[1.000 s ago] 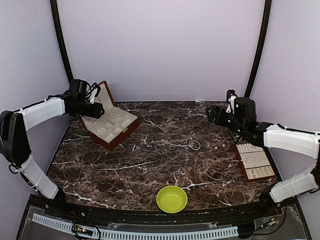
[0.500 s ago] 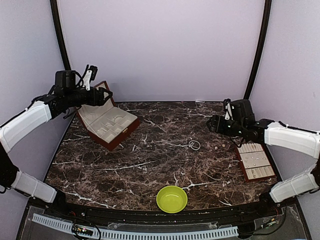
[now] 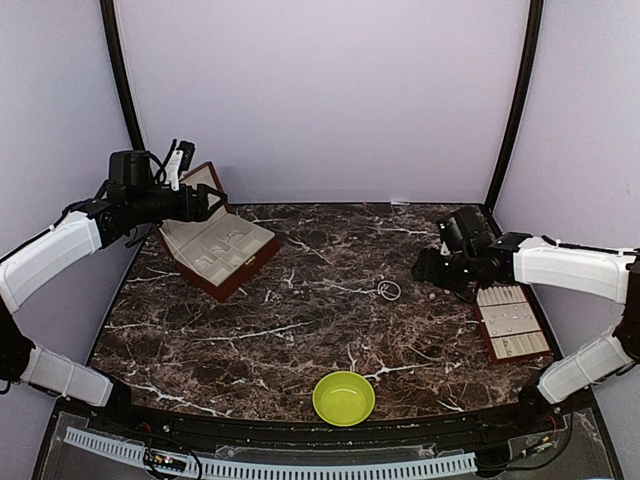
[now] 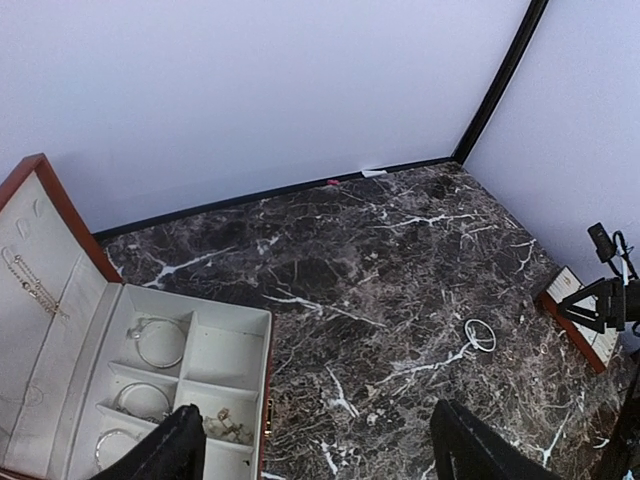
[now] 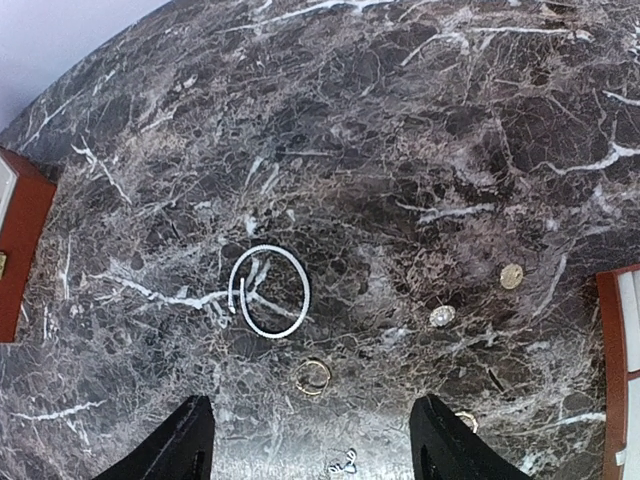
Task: Organize the mixed jewelry
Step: Pick up the bangle from the center of the board.
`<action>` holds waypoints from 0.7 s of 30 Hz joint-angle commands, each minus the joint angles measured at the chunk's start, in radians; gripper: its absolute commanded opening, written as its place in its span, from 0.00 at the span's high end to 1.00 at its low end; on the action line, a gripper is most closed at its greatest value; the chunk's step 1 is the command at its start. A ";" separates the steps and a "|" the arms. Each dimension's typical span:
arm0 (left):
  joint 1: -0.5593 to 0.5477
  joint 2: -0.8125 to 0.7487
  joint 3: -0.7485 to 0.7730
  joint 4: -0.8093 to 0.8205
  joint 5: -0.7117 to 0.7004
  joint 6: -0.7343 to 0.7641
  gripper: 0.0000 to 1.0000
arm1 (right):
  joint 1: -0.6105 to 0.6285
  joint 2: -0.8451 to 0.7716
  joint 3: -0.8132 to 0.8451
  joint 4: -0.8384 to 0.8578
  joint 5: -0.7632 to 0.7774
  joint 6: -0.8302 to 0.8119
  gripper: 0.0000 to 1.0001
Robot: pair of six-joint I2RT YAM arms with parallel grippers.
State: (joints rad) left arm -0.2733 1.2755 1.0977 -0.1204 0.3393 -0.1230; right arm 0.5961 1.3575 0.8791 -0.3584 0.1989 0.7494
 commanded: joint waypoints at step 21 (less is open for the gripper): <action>-0.061 -0.009 0.010 -0.063 -0.056 0.061 0.21 | 0.061 0.276 0.132 0.019 0.095 0.017 0.48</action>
State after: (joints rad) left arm -0.3332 1.3010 1.1225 -0.1795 0.3157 -0.0940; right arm 0.6479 1.5784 0.9501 -0.3676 0.2642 0.7704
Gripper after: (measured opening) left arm 0.792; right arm 0.534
